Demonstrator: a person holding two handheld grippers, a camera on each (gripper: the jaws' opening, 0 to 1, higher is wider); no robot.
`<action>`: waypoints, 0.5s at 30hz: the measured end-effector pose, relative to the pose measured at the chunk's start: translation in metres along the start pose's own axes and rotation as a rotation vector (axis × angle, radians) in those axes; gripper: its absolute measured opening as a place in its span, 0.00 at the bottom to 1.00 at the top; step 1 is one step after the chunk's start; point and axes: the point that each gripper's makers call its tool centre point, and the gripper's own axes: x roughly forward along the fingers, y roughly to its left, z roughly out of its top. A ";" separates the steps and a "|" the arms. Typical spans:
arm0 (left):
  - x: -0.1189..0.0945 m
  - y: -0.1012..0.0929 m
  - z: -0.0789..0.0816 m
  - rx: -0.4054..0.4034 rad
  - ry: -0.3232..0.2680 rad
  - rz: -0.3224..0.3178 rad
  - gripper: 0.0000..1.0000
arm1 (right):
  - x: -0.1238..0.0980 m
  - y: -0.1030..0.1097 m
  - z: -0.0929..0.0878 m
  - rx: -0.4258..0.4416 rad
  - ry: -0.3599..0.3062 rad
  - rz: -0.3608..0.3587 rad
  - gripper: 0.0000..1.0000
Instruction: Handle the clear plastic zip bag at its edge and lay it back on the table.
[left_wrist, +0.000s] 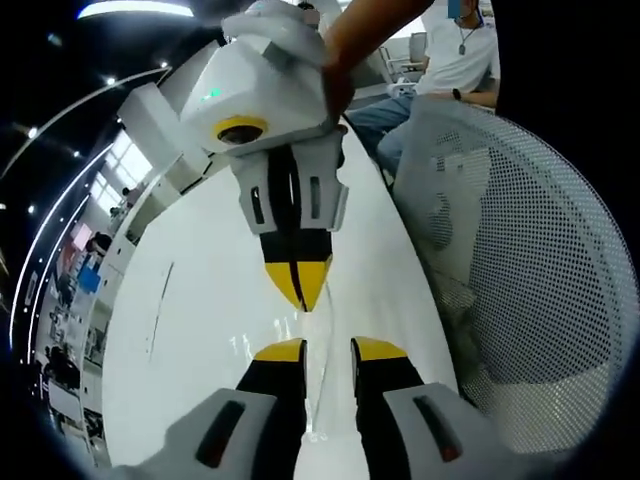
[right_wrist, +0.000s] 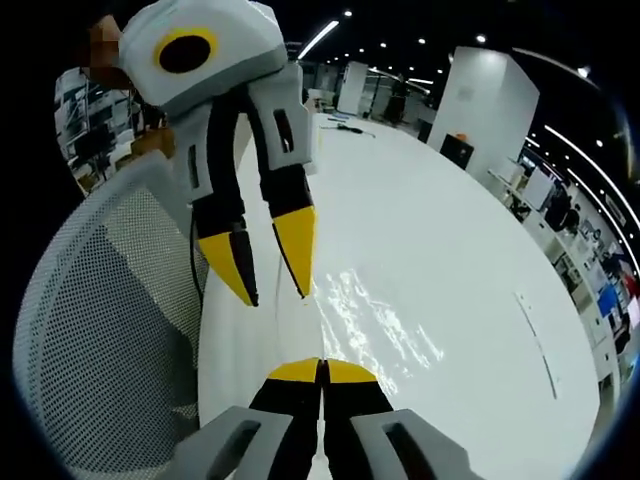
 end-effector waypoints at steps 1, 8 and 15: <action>0.001 0.000 0.000 -0.001 0.002 0.002 0.15 | 0.000 0.000 0.001 0.005 -0.002 0.000 0.00; 0.013 0.001 -0.003 0.017 0.043 0.050 0.08 | -0.002 -0.002 0.011 0.062 -0.024 -0.012 0.00; 0.018 0.004 -0.009 0.025 0.077 0.094 0.00 | -0.009 -0.011 0.019 0.108 -0.047 -0.058 0.00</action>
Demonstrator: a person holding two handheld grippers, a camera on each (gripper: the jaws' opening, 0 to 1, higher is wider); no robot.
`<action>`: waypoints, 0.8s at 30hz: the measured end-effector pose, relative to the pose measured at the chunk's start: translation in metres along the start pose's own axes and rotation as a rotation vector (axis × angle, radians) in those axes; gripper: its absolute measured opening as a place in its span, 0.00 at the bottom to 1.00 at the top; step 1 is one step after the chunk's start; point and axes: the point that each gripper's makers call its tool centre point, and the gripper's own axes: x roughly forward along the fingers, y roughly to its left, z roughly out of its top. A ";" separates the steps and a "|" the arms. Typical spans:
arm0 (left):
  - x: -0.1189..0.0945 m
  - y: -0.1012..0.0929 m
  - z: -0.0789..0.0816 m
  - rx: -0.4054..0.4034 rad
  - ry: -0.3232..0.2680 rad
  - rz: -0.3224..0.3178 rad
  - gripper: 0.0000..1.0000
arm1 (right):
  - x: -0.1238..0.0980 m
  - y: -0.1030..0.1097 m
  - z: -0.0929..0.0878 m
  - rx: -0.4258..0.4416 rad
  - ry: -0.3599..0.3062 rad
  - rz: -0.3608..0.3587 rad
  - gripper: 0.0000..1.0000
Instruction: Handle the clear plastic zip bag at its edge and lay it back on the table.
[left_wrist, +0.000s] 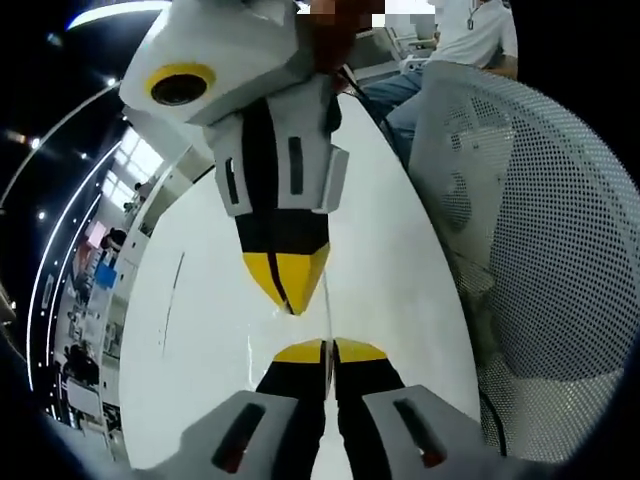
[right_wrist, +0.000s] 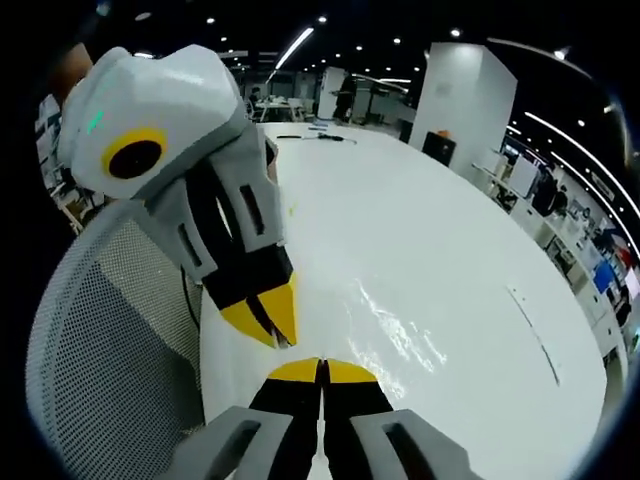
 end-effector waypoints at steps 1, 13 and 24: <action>0.000 0.000 0.000 -0.004 0.000 0.004 0.00 | -0.002 -0.002 0.002 0.006 -0.004 -0.010 0.00; 0.007 -0.017 -0.007 -0.033 0.021 -0.009 0.00 | -0.024 -0.035 0.030 0.061 -0.105 -0.194 0.00; 0.009 -0.019 -0.006 -0.037 0.013 -0.010 0.00 | -0.036 -0.040 0.033 0.059 -0.132 -0.264 0.00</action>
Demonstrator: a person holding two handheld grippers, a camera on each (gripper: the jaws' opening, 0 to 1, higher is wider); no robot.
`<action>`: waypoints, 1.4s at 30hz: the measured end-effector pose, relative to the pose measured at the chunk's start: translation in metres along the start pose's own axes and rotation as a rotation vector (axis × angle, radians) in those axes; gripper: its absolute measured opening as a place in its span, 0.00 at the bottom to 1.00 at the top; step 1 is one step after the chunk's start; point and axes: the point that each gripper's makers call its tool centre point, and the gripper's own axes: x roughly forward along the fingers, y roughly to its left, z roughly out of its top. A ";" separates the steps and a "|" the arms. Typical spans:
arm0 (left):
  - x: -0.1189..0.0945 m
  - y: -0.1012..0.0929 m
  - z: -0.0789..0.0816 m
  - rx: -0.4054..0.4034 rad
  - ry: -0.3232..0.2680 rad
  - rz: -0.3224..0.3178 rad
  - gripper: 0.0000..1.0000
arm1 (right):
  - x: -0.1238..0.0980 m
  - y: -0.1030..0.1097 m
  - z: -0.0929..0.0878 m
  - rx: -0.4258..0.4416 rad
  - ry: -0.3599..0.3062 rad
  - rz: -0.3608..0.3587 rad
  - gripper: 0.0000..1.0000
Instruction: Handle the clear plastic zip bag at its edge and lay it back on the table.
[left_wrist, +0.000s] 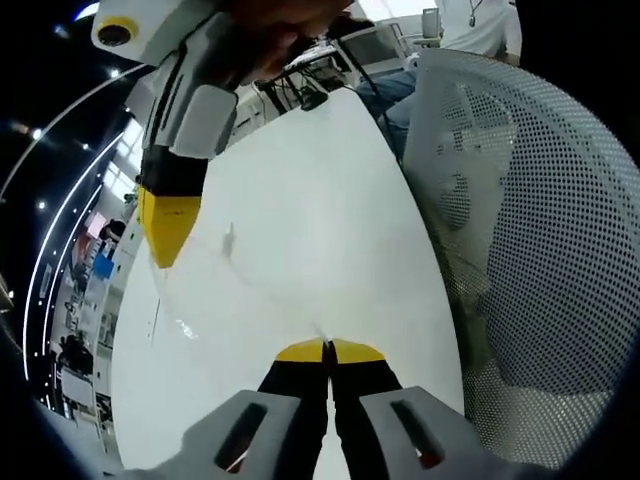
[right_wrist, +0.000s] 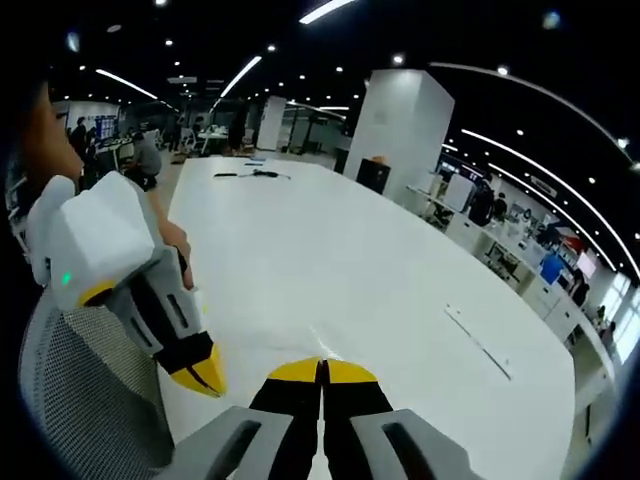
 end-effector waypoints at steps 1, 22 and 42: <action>0.000 0.001 -0.001 0.002 0.001 0.001 0.00 | -0.001 0.000 0.000 -0.002 -0.002 -0.005 0.00; 0.002 0.028 0.024 -0.228 -0.113 -0.020 0.04 | -0.005 -0.014 -0.038 -0.012 0.116 -0.185 0.00; -0.058 0.028 0.013 -0.518 -0.271 0.157 0.23 | 0.020 0.017 -0.077 -0.062 0.168 -0.105 0.00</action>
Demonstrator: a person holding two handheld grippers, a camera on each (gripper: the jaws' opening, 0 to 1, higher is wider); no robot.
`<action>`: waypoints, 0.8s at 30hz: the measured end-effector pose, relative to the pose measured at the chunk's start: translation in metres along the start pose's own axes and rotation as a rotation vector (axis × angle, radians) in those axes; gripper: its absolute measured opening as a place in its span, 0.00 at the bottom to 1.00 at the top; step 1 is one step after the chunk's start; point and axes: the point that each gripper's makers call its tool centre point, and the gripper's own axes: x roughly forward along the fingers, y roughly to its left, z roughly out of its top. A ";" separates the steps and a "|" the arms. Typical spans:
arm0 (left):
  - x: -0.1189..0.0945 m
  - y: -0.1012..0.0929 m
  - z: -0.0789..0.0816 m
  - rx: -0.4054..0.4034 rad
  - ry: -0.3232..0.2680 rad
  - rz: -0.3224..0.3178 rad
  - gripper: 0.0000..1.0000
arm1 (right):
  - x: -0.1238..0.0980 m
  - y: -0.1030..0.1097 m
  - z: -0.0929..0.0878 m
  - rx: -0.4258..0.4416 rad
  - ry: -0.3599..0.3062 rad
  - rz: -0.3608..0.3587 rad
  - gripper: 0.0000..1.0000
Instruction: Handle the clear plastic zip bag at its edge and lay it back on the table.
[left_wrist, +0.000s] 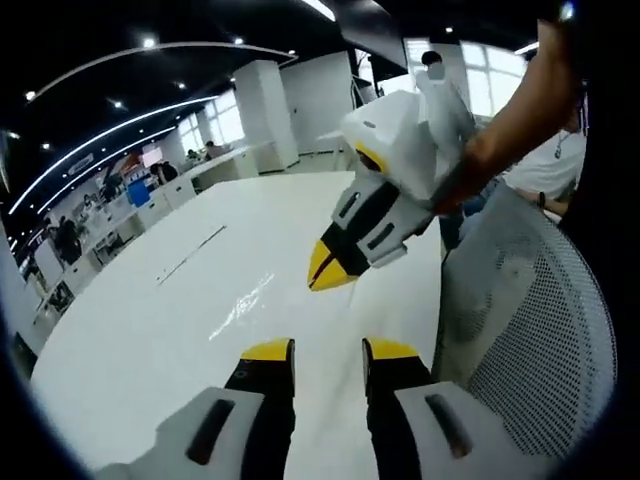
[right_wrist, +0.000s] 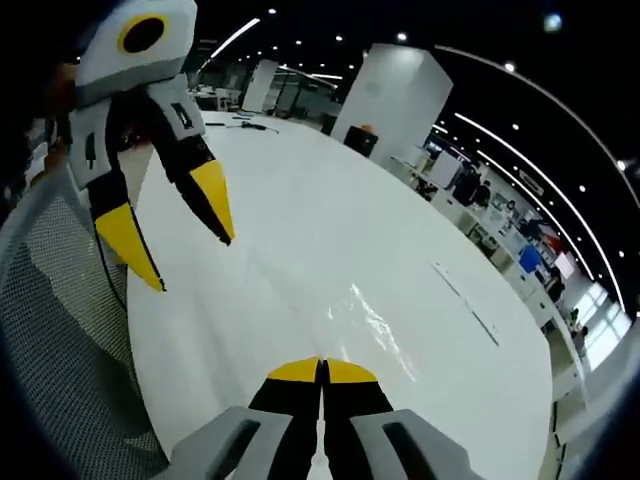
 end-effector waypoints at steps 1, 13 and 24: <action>-0.002 0.001 0.000 -0.005 -0.010 0.008 0.23 | 0.002 0.001 -0.003 -0.002 0.001 0.000 0.00; -0.025 0.027 -0.051 -0.150 0.002 0.156 0.40 | 0.007 0.024 -0.023 -0.027 0.020 0.049 0.00; -0.021 0.027 -0.071 -0.169 0.045 0.151 0.44 | 0.015 0.034 -0.036 -0.066 0.042 0.070 0.06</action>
